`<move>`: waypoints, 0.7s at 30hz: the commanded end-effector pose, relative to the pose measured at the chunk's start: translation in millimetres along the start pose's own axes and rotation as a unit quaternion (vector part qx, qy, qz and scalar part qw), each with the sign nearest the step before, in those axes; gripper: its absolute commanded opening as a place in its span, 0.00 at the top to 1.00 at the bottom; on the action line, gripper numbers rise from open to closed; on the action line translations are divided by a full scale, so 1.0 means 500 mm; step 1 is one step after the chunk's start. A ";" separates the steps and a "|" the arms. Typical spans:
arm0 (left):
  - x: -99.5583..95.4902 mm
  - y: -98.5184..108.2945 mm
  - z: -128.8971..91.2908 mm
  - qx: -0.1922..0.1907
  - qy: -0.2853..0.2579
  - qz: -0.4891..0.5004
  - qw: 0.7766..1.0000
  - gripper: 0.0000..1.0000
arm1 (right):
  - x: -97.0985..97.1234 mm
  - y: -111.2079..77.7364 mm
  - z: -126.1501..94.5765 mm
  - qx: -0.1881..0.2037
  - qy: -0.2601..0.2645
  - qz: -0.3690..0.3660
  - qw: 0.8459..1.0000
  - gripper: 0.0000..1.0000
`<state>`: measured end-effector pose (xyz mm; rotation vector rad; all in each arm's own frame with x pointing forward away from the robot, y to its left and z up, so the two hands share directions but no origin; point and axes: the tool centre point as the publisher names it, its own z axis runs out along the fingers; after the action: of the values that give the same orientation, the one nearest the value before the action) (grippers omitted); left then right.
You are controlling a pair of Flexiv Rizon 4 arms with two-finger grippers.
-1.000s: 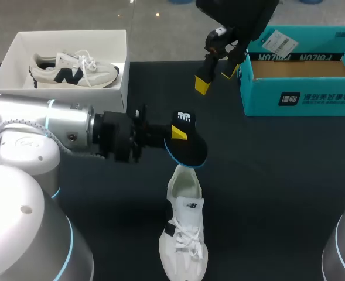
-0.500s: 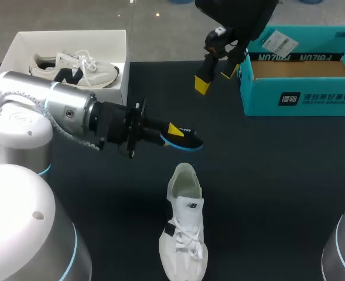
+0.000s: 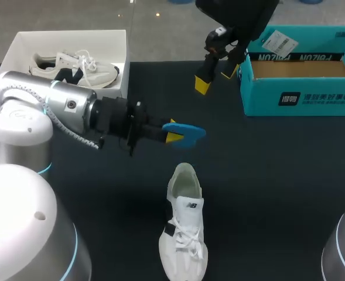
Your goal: Take the shoe out of the shoebox, open the shoe tongue, remove and reinsert the insole, then place the shoe into the shoebox
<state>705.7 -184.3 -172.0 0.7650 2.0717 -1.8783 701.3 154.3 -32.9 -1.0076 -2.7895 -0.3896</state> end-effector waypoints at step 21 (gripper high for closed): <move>-0.022 -0.001 -0.007 0.100 -0.011 -0.279 0.955 1.00 | 0.000 0.003 0.001 0.002 0.000 0.001 1.000 0.00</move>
<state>711.5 -180.6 -161.9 0.1787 2.2738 -2.3858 701.3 154.7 -32.7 -1.0073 -2.7899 -0.3886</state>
